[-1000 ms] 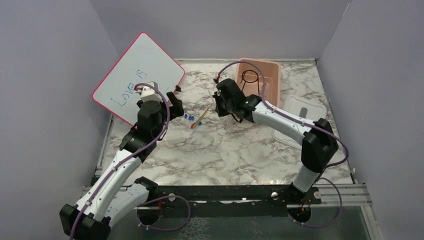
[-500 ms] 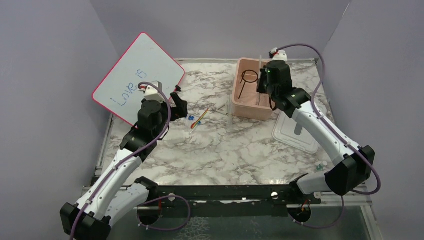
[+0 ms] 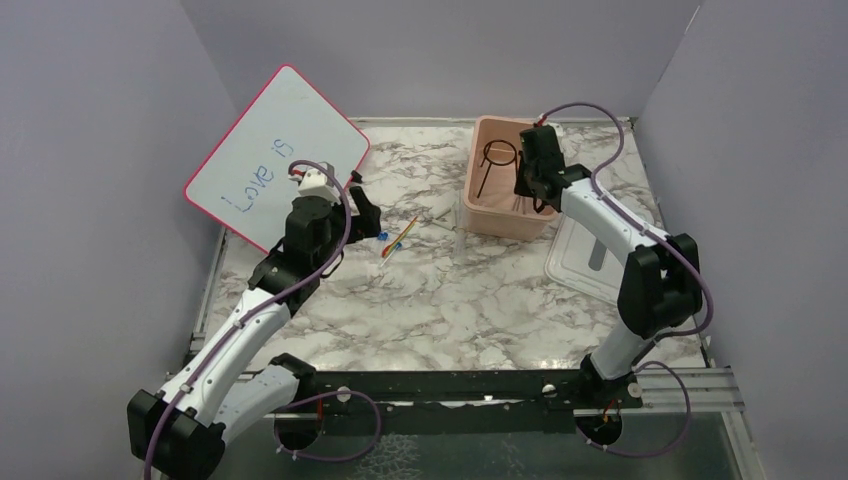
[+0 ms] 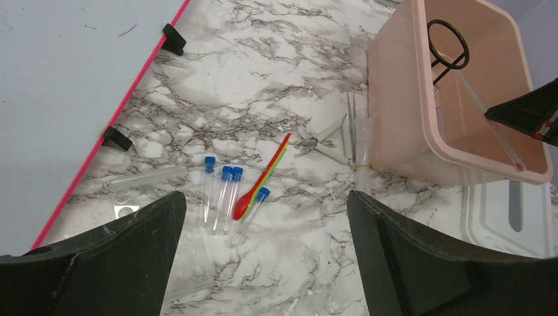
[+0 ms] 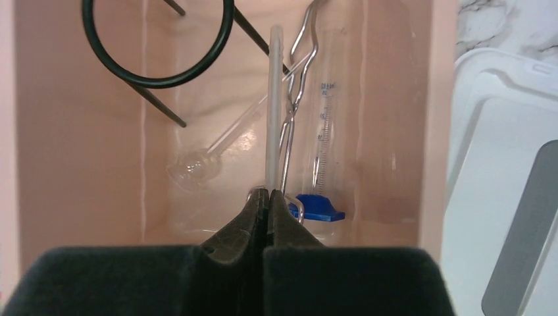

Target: Organize the chemistry lab equipment

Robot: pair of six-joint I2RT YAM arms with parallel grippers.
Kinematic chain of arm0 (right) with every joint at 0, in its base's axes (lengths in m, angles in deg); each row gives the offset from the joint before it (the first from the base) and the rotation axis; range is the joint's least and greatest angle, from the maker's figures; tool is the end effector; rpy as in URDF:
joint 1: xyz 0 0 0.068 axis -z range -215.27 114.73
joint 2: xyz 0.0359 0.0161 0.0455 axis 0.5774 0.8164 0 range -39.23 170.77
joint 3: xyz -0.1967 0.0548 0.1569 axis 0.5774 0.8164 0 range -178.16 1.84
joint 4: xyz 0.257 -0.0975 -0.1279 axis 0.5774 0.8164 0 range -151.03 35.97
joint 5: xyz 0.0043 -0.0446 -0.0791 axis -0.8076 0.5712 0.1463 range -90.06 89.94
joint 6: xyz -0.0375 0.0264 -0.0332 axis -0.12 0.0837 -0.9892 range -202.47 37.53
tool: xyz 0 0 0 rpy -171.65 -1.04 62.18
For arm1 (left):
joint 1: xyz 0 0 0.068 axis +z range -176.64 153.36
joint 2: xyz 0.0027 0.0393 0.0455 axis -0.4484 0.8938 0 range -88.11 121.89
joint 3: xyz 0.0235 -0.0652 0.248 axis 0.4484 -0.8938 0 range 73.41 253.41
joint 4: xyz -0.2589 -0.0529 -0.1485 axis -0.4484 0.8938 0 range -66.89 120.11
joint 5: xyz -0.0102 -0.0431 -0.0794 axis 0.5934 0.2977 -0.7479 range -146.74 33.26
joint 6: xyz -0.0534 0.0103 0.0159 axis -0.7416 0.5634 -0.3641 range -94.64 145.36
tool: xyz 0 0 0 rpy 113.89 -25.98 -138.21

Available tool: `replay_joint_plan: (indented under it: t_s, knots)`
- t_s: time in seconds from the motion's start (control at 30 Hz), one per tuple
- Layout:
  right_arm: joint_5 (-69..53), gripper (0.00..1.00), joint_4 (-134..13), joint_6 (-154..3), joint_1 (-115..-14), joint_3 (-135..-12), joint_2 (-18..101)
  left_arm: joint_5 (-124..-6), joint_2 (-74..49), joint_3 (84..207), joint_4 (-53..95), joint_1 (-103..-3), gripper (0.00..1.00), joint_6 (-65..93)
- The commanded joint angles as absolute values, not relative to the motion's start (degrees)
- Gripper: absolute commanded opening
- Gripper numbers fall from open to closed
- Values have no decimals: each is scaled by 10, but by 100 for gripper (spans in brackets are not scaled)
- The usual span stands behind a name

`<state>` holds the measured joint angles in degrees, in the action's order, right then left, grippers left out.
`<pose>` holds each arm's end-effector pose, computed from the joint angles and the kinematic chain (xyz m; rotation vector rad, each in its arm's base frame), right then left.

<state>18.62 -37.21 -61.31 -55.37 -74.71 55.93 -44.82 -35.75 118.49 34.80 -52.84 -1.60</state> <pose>0.3966 0.1315 0.2501 0.1847 2.2565 0.0033 0.2453 -0.1116 0.2962 -0.1552 1.9116 -0.4322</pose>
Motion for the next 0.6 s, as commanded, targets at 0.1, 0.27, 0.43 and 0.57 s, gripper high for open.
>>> replay_joint_plan:
  t_s: [0.1,0.27,0.43,0.57]
  knots:
    - [192,0,-386,-616,-536,-767,615,-463,-354,1192,345,-526,95,-7]
    - [222,1,-426,-631,-531,-763,643,-468,-344,1195,344,-526,95,-7]
    - [236,1,-476,-647,-530,-745,655,-467,-337,1194,345,-526,95,-6]
    - [225,18,-480,-645,-530,-738,665,-470,-330,1196,344,-526,95,-6]
